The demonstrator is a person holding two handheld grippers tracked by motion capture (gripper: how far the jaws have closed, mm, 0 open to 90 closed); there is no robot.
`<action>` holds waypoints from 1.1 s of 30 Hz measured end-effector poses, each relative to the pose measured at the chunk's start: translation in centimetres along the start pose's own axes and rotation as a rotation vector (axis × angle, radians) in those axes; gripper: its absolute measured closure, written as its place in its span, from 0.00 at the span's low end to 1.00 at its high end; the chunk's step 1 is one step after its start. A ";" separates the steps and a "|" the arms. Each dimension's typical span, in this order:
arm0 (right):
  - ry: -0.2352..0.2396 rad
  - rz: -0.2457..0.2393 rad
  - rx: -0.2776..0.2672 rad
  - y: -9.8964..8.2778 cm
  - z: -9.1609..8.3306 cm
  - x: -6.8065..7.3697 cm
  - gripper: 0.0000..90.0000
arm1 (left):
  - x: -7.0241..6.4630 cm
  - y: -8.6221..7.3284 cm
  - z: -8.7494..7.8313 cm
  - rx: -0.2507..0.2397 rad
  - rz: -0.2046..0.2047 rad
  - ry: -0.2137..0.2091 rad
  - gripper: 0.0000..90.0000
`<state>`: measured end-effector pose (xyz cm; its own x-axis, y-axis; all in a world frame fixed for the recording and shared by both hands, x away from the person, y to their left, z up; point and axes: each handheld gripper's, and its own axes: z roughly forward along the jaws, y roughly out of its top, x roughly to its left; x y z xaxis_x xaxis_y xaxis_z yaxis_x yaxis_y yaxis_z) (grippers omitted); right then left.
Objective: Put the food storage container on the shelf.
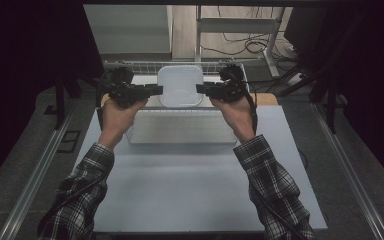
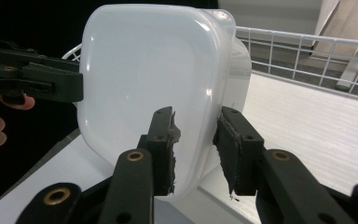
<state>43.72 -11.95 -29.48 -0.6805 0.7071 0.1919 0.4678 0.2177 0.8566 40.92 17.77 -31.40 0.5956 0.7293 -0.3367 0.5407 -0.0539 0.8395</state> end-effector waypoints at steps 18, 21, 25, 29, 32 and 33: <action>0.011 0.033 0.038 0.2 1.7 -0.9 0.56 | 1.4 1.8 2.0 0.031 -0.009 0.066 0.59; 0.001 0.042 0.033 0.4 1.9 -1.0 0.52 | 1.7 2.1 2.3 0.029 -0.020 0.075 0.57; -0.031 0.055 0.018 0.7 2.1 -1.4 0.51 | 2.0 2.3 2.8 0.019 -0.029 0.086 0.52; -0.069 0.064 -0.006 1.0 2.5 -1.7 0.48 | 2.3 2.4 3.3 0.003 -0.032 0.113 0.46; -0.082 0.068 -0.012 1.2 2.7 -2.0 0.45 | 2.3 2.4 3.6 -0.006 -0.030 0.123 0.41; -0.082 0.070 -0.011 1.1 2.7 -2.1 0.44 | 2.3 2.4 3.7 -0.008 -0.021 0.132 0.39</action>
<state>47.19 -11.38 -30.18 -0.5978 0.7730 0.2124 0.5059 0.1583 0.8479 45.78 16.79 -31.69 0.5008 0.8136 -0.2955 0.5472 -0.0331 0.8364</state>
